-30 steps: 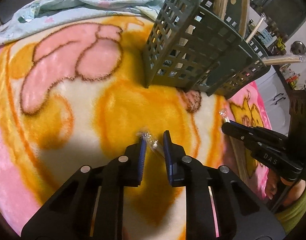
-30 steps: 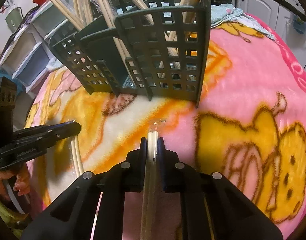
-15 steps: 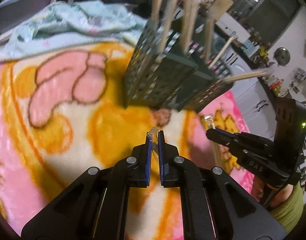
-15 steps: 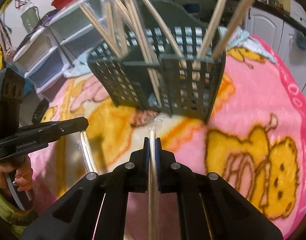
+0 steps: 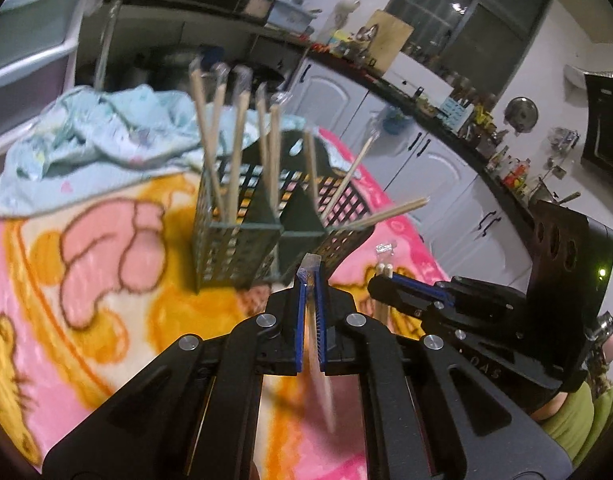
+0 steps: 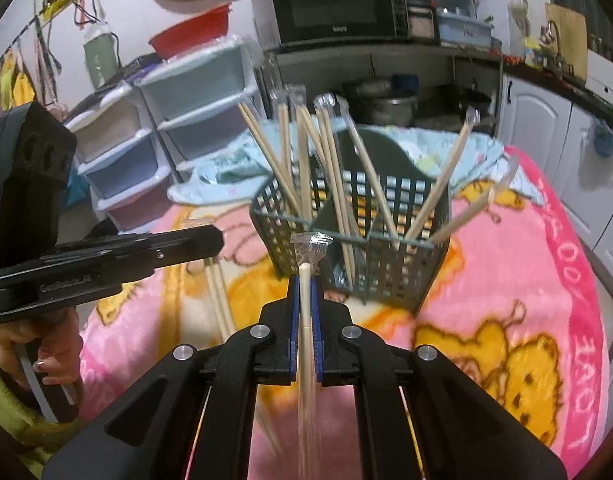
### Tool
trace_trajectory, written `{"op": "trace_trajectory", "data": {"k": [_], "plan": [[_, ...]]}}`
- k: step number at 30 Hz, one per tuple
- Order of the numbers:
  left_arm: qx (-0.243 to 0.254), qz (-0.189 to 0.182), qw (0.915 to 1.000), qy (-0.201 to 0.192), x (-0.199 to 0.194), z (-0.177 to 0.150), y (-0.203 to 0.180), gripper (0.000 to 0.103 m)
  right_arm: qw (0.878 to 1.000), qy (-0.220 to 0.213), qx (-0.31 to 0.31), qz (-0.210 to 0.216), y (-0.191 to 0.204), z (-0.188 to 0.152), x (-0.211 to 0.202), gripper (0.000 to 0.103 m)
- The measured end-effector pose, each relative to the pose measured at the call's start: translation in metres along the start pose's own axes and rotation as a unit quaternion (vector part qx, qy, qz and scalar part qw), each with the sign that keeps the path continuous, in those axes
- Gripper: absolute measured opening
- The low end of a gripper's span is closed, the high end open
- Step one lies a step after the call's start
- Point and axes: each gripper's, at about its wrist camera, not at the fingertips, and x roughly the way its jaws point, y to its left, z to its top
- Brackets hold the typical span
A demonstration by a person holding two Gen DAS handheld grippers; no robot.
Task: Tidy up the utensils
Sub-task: 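Lift both held chopsticks upright and carry them above the green caddy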
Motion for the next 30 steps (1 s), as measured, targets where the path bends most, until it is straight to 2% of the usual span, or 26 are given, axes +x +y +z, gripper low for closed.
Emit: {"op": "trace_trajectory", "data": {"k": [18,30], "plan": [[0.037,-0.02,0.9975,-0.057,-0.025,0.036,-0.027,0.002,0.997,-0.073,-0.017,0.002,0.01,0.028,-0.045,0.006],[0.052,-0.018,0.993,-0.104,-0.05,0.064,-0.032,0.002,0.99,-0.133,-0.039,-0.001,0.019,0.06,-0.073,0.006]]}}
